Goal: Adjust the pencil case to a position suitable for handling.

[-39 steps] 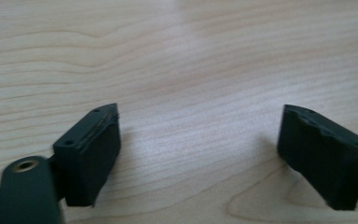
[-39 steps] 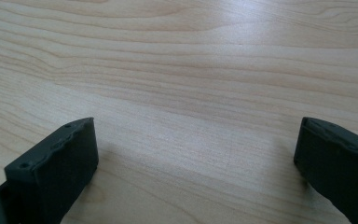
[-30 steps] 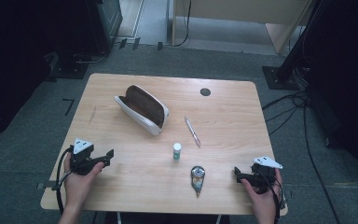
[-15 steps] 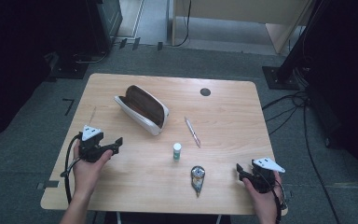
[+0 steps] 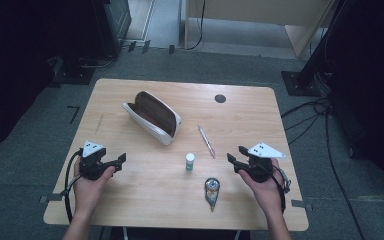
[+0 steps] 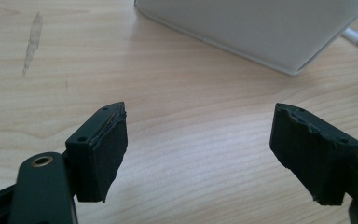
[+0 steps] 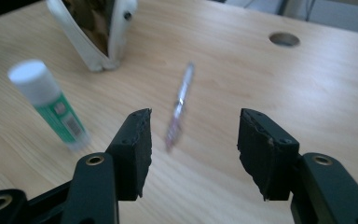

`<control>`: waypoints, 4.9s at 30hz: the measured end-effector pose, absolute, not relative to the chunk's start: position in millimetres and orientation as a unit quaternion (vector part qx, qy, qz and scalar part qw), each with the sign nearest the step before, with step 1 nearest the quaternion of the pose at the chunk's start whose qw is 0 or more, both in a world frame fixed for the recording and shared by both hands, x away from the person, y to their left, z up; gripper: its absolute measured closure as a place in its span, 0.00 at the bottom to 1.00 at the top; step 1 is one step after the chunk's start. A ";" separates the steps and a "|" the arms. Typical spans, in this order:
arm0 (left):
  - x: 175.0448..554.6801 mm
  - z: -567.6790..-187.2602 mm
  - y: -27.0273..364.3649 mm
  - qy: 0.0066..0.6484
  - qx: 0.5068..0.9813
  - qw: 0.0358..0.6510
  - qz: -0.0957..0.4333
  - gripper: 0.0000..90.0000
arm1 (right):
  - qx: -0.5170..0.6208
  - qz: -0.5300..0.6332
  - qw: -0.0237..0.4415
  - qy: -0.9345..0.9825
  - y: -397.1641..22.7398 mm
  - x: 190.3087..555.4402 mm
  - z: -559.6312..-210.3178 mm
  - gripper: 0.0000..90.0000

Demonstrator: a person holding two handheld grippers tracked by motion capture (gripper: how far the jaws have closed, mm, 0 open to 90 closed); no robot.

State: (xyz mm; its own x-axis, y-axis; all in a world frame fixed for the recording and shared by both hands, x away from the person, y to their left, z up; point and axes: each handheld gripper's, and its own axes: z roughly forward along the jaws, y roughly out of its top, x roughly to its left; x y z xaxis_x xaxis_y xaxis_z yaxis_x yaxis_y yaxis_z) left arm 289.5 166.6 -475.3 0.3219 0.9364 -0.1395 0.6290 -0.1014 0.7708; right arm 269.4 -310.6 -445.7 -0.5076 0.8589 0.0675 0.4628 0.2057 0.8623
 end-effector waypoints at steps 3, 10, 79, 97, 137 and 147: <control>287.1 -481.6 167.9 0.546 0.720 0.381 0.198 0.17 | 0.430 0.458 0.220 0.746 -299.1 282.4 -434.9 0.50; 287.2 -495.9 169.7 0.545 0.731 0.358 0.199 0.11 | 0.414 0.467 0.201 0.755 -276.1 306.1 -420.0 0.54; 290.6 -519.3 155.8 0.512 0.775 0.305 0.208 0.01 | 0.419 0.400 0.055 0.813 -142.4 464.0 -448.4 0.42; 290.6 -519.3 155.6 0.511 0.776 0.305 0.208 0.01 | 0.431 0.435 0.033 0.790 -148.6 465.4 -443.4 0.90; 290.5 -519.2 154.4 0.510 0.778 0.304 0.207 0.01 | 0.501 0.444 0.032 0.742 -233.8 422.8 -466.6 0.83; 290.5 -519.1 154.5 0.509 0.778 0.304 0.207 0.01 | 0.483 0.460 0.052 0.743 -240.8 419.0 -454.2 0.59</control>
